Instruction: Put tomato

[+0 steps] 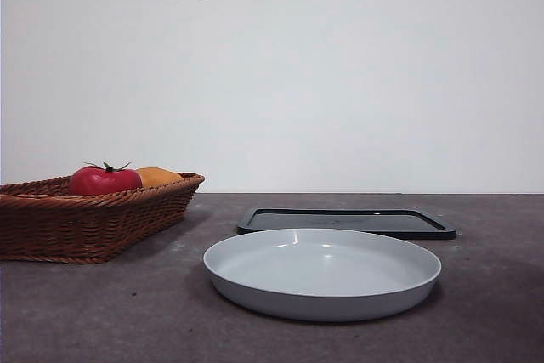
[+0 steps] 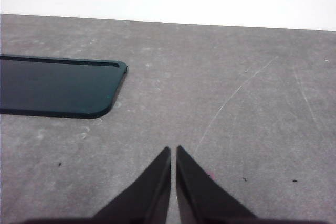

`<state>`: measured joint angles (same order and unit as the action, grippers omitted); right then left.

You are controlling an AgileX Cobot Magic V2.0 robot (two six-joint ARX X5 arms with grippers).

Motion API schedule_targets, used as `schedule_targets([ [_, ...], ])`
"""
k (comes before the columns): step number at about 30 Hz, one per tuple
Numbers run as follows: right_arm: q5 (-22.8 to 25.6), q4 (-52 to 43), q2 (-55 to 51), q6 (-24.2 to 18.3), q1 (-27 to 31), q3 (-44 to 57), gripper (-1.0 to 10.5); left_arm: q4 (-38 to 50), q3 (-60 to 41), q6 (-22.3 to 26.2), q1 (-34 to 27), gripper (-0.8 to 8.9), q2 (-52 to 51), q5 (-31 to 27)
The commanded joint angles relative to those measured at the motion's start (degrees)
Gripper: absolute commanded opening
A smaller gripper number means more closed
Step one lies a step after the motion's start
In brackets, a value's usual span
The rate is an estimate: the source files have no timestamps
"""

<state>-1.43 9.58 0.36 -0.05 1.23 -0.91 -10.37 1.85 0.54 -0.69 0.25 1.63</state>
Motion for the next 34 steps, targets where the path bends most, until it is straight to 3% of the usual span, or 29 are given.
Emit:
schedule_targets([
  [1,-0.04,-0.57,-0.15,-0.37,0.09,0.31,0.1,-0.33,-1.16,0.04,-0.09,0.32,-0.07,0.07],
  [5,-0.07,-0.57,-0.15,0.15,0.09,0.31,0.1,-0.24,-1.16,-0.31,-0.09,0.19,-0.07,0.07],
  [10,-0.11,-0.63,-0.15,3.54,0.07,0.02,0.1,0.17,-0.87,-5.40,-0.07,0.16,-0.07,0.07],
  [16,-1.42,-0.59,-0.13,14.03,0.02,-4.55,0.1,0.00,2.93,-12.07,-0.04,0.16,0.09,0.07],
  [21,-5.38,-0.02,1.79,19.37,0.02,-11.19,0.1,-1.05,9.22,-14.40,0.31,0.16,2.47,0.07],
  [26,-9.66,1.73,8.52,20.33,0.02,-18.95,0.1,-4.35,17.64,-14.97,1.11,0.16,9.25,0.77],
  [31,-14.45,1.64,18.43,20.39,-0.02,-27.17,0.1,-8.55,27.39,-15.02,1.95,0.16,18.71,5.57],
  [34,-19.74,2.01,25.62,20.35,-0.02,-32.76,0.1,-9.60,33.05,-14.97,2.36,0.16,25.03,8.57],
])
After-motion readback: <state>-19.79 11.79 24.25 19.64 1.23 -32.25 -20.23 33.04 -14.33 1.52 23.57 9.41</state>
